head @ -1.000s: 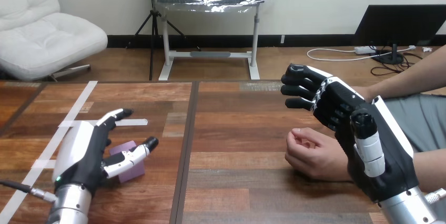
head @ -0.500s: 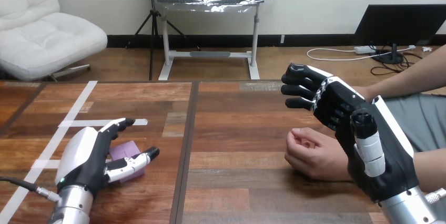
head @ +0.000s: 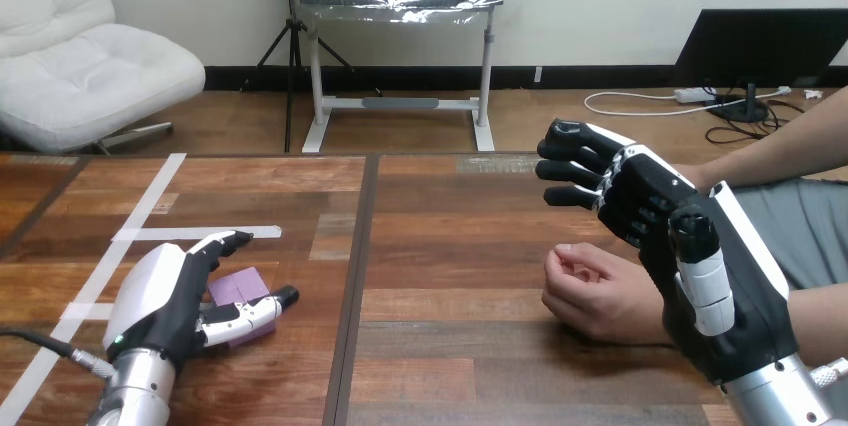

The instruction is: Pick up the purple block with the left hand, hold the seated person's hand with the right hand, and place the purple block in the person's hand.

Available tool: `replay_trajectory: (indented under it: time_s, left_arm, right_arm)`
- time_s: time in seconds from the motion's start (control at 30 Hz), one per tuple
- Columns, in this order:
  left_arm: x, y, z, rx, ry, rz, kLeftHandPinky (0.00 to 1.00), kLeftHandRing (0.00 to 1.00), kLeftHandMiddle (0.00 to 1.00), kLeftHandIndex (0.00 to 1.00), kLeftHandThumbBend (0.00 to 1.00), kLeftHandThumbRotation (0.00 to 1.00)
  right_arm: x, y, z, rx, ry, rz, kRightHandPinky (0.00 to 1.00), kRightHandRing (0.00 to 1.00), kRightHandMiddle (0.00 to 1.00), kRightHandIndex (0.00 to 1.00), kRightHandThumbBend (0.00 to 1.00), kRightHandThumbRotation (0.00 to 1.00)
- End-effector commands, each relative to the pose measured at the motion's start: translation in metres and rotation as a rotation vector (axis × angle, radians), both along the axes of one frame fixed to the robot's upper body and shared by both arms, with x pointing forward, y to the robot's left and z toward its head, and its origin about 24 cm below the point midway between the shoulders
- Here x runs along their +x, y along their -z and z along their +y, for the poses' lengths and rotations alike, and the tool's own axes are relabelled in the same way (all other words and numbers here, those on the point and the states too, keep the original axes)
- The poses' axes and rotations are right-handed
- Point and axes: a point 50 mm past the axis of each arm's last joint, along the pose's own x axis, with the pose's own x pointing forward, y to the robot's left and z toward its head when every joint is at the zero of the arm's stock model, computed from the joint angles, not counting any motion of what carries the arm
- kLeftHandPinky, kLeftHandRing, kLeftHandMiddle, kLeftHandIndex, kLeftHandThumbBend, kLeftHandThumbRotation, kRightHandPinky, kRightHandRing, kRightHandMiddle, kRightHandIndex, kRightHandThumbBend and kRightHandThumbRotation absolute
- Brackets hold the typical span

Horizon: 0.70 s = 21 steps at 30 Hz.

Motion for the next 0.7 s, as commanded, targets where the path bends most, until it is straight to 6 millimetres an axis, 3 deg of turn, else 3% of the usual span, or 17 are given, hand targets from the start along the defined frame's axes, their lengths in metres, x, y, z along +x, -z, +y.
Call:
replay_trajectory:
  time_s: [0.0,0.67]
  left_arm:
    - [0.0230,-0.0211,-0.0018,0.037,0.023,-0.074,0.76,0.84,0.85,0.82,0.79,0.50]
    - [0.0268,-0.0130,-0.0008,0.053,0.000,-0.004,0.77,0.85,0.86,0.84,0.79,0.49]
  right_arm:
    - [0.0073,-0.0221,-0.0005,0.001,-0.004,-0.111,0.77,0.82,0.83,0.82,0.92,0.98]
    - [0.0063,-0.0234,-0.0011,-0.011,0.004,-0.115,0.78,0.82,0.83,0.82,0.92,0.99]
